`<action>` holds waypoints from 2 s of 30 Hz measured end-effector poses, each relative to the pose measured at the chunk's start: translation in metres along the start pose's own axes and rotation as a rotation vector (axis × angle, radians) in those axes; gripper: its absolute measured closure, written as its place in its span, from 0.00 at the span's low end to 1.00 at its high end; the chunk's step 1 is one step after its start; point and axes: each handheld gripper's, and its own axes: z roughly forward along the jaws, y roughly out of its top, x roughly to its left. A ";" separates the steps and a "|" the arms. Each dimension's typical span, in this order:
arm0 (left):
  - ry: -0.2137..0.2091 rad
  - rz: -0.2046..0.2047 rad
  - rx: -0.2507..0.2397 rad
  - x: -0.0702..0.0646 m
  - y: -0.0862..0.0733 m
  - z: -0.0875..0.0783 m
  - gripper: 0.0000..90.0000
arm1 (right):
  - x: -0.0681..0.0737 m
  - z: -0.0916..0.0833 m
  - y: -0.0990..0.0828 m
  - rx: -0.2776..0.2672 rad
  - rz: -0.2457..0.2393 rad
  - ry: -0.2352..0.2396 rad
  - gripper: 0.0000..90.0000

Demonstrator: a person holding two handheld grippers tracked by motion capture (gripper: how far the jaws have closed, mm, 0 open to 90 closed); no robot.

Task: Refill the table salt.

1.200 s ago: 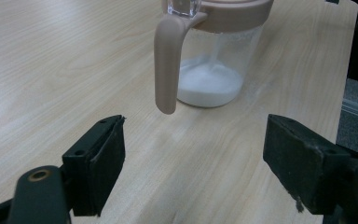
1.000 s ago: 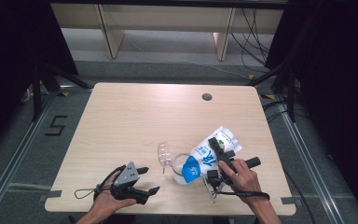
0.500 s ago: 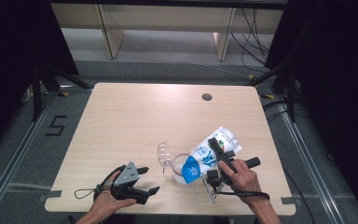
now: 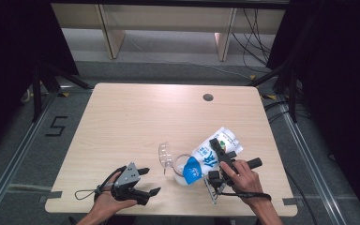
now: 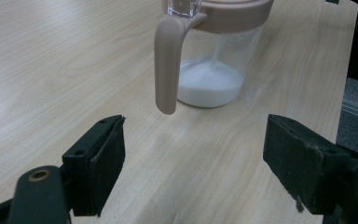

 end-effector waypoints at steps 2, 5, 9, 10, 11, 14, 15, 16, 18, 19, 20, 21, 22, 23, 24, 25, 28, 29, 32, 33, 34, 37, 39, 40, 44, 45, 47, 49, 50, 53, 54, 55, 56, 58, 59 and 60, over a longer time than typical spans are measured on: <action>0.000 0.001 0.000 0.000 0.000 0.000 0.23 | 0.001 0.001 0.000 -0.004 0.009 -0.001 0.65; 0.000 0.001 -0.002 0.000 0.000 0.000 0.23 | 0.001 0.000 0.000 0.000 0.009 0.006 0.65; 0.000 0.000 -0.001 0.000 0.000 0.000 0.23 | 0.001 0.000 0.000 0.001 0.010 0.005 0.65; 0.001 0.002 0.000 0.000 0.000 0.000 0.23 | 0.001 0.000 0.000 0.001 0.010 0.006 0.65; 0.001 0.004 0.000 0.000 0.000 0.000 0.23 | 0.001 0.000 0.000 0.000 0.010 0.006 0.65; 0.001 0.010 0.000 0.001 0.000 0.000 0.23 | 0.001 0.000 0.000 0.001 0.009 0.004 0.65; 0.002 0.010 0.000 0.001 0.000 0.000 0.23 | 0.001 0.000 0.000 0.001 0.008 0.004 0.65; 0.003 0.010 -0.001 0.001 0.000 0.000 0.23 | 0.001 0.000 0.000 0.002 0.009 0.005 0.65; 0.002 0.010 -0.002 0.001 0.000 0.000 0.23 | -0.001 -0.001 0.000 0.013 0.000 0.019 0.65; 0.001 0.009 0.000 0.001 0.000 0.000 0.23 | -0.001 -0.001 0.000 0.010 -0.004 0.017 0.65; 0.001 0.012 0.000 0.001 0.000 0.000 0.23 | -0.001 -0.001 0.000 0.011 -0.002 0.016 0.65; -0.001 0.023 0.000 0.001 0.000 0.000 0.23 | -0.002 -0.001 0.000 0.009 -0.004 0.009 0.65; 0.001 0.010 0.000 0.001 0.000 0.000 0.23 | -0.003 0.000 0.001 0.002 -0.015 0.007 0.65; 0.001 0.009 0.000 0.001 0.000 0.000 0.23 | -0.003 0.000 0.001 0.003 -0.017 0.007 0.65; -0.001 0.006 -0.004 0.000 0.000 0.000 0.23 | -0.003 0.000 0.001 0.001 -0.017 0.004 0.65; -0.002 0.006 -0.006 0.000 0.000 0.000 0.23 | -0.003 0.000 0.000 0.000 -0.016 -0.001 0.65; 0.002 0.012 0.001 0.001 0.000 0.000 0.23 | -0.001 0.000 0.000 0.005 -0.003 0.003 0.65; 0.001 0.010 0.000 0.001 0.000 0.000 0.23 | -0.002 0.000 0.000 -0.002 -0.009 -0.004 0.65; 0.001 0.011 0.000 0.001 0.000 0.000 0.23 | -0.005 0.001 0.001 -0.031 -0.060 -0.028 0.65; 0.001 0.012 0.000 0.001 0.000 0.000 0.23 | -0.005 0.001 0.001 -0.031 -0.060 -0.028 0.65; 0.002 0.010 0.001 0.001 0.000 0.000 0.23 | -0.004 0.001 0.001 -0.018 -0.041 -0.016 0.65; 0.001 0.007 0.000 0.000 0.000 0.000 0.23 | -0.005 0.001 0.001 -0.030 -0.062 -0.028 0.65; 0.002 0.010 -0.001 0.001 0.000 0.000 0.23 | -0.004 0.000 0.001 -0.018 -0.037 -0.016 0.66; 0.001 0.011 -0.001 0.001 0.000 0.000 0.23 | -0.004 0.000 0.001 -0.015 -0.038 -0.014 0.66; 0.001 0.011 -0.001 0.001 0.000 0.000 0.23 | -0.004 0.000 0.001 -0.015 -0.040 -0.016 0.66; 0.002 0.009 0.000 0.001 0.000 0.000 0.23 | -0.004 0.000 0.001 -0.016 -0.040 -0.016 0.66; 0.003 0.012 -0.001 0.001 0.000 0.000 0.23 | -0.002 -0.001 0.000 -0.005 -0.008 -0.015 0.66; 0.001 0.014 0.000 0.001 0.000 0.000 0.23 | -0.002 -0.001 0.001 -0.005 -0.009 -0.016 0.66; 0.002 0.012 0.000 0.001 0.000 0.000 0.23 | -0.002 -0.001 0.001 -0.006 -0.017 -0.018 0.66; 0.001 0.001 0.000 0.000 0.000 0.000 0.23 | 0.000 -0.001 0.001 0.003 -0.006 -0.011 0.66; 0.000 0.000 -0.001 0.000 0.000 0.000 0.23 | 0.000 -0.001 0.002 0.003 -0.006 -0.008 0.66; 0.000 0.002 -0.001 0.000 0.000 0.000 0.23 | 0.000 -0.001 0.002 0.004 -0.007 -0.003 0.66; 0.000 0.000 -0.001 0.000 0.000 0.000 0.23 | 0.000 -0.001 0.002 0.004 -0.014 -0.002 0.66; 0.001 0.001 -0.002 0.000 0.000 0.000 0.23 | -0.001 -0.001 0.002 0.000 -0.021 0.001 0.66; 0.001 0.002 -0.001 0.000 0.000 0.000 0.23 | -0.001 -0.001 0.001 0.004 -0.017 -0.002 0.66; 0.001 0.002 -0.001 0.000 0.000 0.000 0.23 | -0.001 -0.001 0.001 0.004 -0.014 -0.002 0.66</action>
